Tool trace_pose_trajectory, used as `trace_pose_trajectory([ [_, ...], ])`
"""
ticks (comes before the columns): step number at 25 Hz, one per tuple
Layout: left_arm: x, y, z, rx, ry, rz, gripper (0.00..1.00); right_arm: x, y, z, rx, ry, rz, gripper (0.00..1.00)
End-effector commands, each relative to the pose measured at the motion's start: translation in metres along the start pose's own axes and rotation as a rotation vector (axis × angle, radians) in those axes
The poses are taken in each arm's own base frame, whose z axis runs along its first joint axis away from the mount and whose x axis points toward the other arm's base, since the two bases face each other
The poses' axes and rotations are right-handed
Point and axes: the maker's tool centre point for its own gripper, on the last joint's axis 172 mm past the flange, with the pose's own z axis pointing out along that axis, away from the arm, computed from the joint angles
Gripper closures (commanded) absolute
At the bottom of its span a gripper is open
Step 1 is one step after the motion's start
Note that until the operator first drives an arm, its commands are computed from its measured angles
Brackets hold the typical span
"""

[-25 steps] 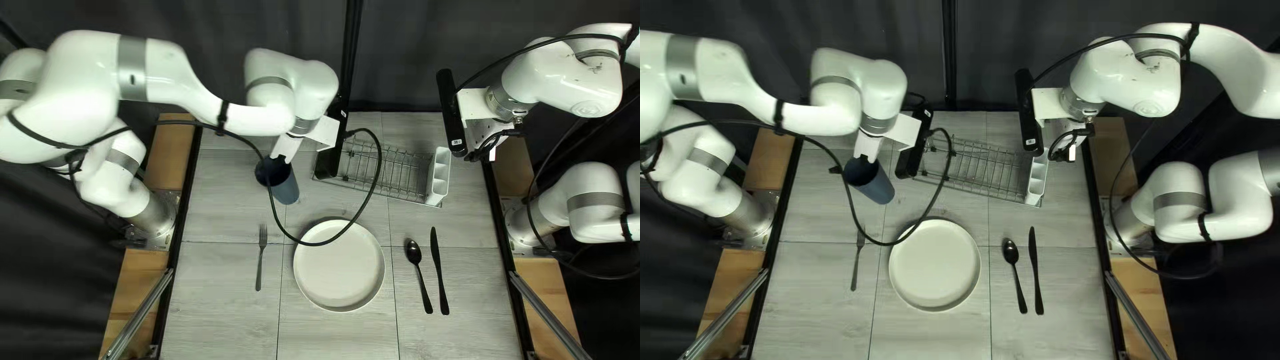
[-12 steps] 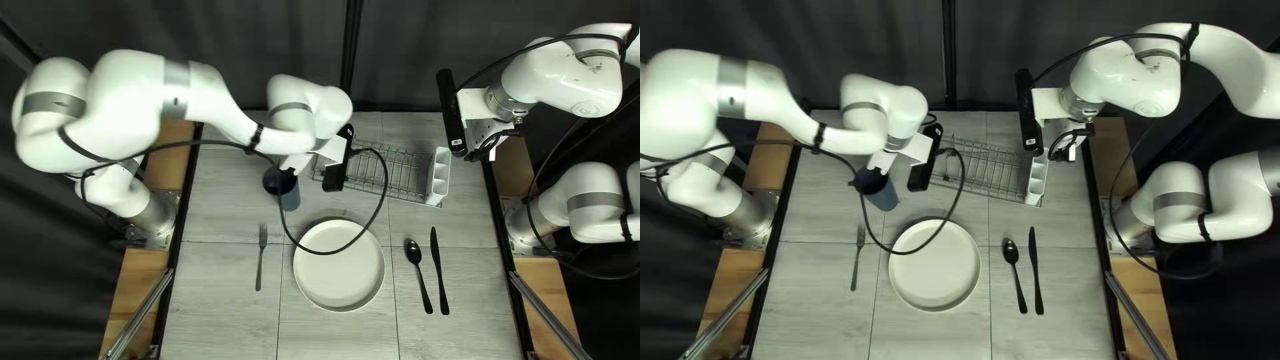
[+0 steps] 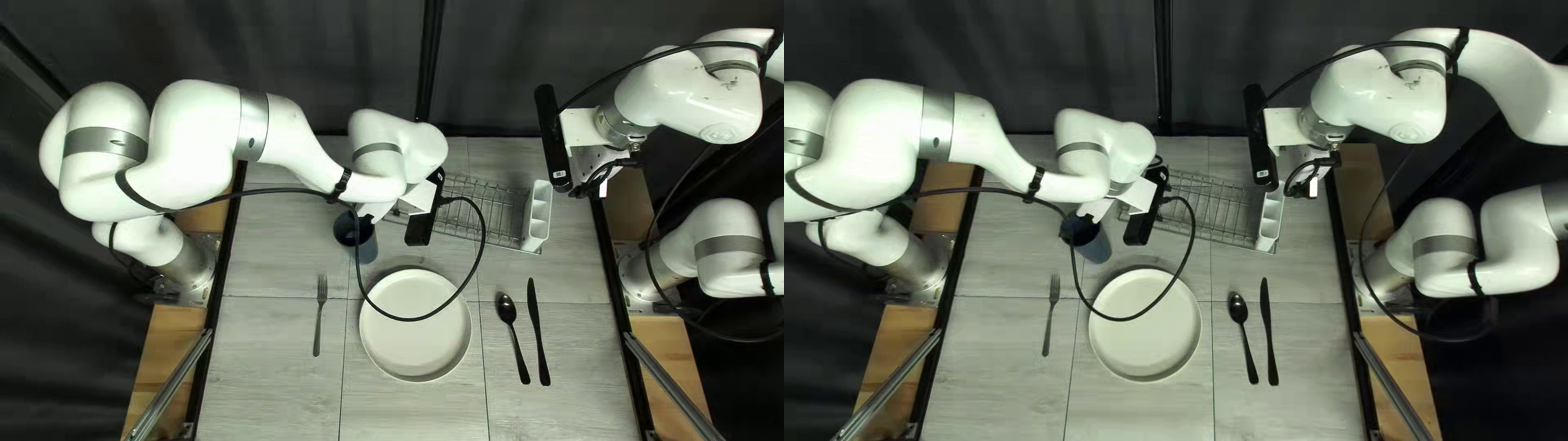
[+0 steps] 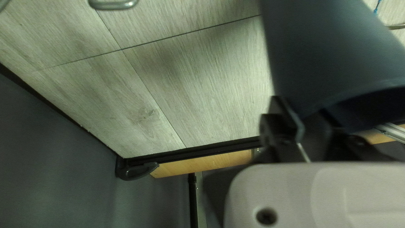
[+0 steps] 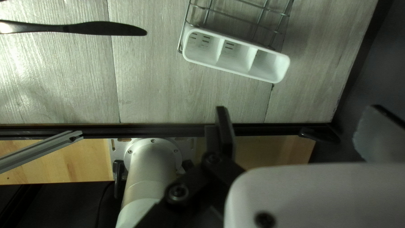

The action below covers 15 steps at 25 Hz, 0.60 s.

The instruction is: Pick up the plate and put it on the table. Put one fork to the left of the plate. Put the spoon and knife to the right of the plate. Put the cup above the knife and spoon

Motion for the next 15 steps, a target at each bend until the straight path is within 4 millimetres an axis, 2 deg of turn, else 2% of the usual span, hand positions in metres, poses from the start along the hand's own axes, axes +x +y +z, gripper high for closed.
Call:
trace_pose_trajectory([
  [1, -0.027, 0.000, -0.026, 0.024, 0.076, -0.047, 0.00, 0.000, 0.000, 0.000, 0.000, 0.000, 0.000, 0.00],
  [2, -0.031, 0.000, -0.030, 0.029, 0.089, -0.057, 0.00, 0.000, 0.000, 0.000, 0.000, 0.000, 0.000, 0.00],
  [3, -0.046, 0.002, -0.043, 0.041, 0.121, -0.079, 0.00, 0.000, 0.000, 0.000, 0.000, 0.000, 0.000, 0.00],
  [4, -0.050, 0.003, -0.046, 0.045, 0.134, -0.088, 0.00, 0.000, 0.000, 0.000, 0.000, 0.000, 0.000, 0.00],
  [6, -0.076, 0.008, -0.065, 0.060, 0.186, -0.112, 0.00, 0.000, 0.000, 0.000, 0.000, 0.000, 0.000, 0.00],
  [8, -0.094, 0.013, -0.075, 0.075, 0.232, -0.138, 0.00, 0.000, 0.000, 0.000, 0.000, 0.000, 0.000, 0.00],
  [11, -0.115, 0.021, -0.083, 0.091, 0.300, -0.154, 0.00, 0.000, 0.000, 0.000, 0.000, 0.000, 0.000, 0.00],
  [15, -0.139, 0.029, -0.083, 0.095, 0.355, -0.164, 0.00, 0.000, 0.000, 0.000, 0.000, 0.000, 0.000, 0.00],
])
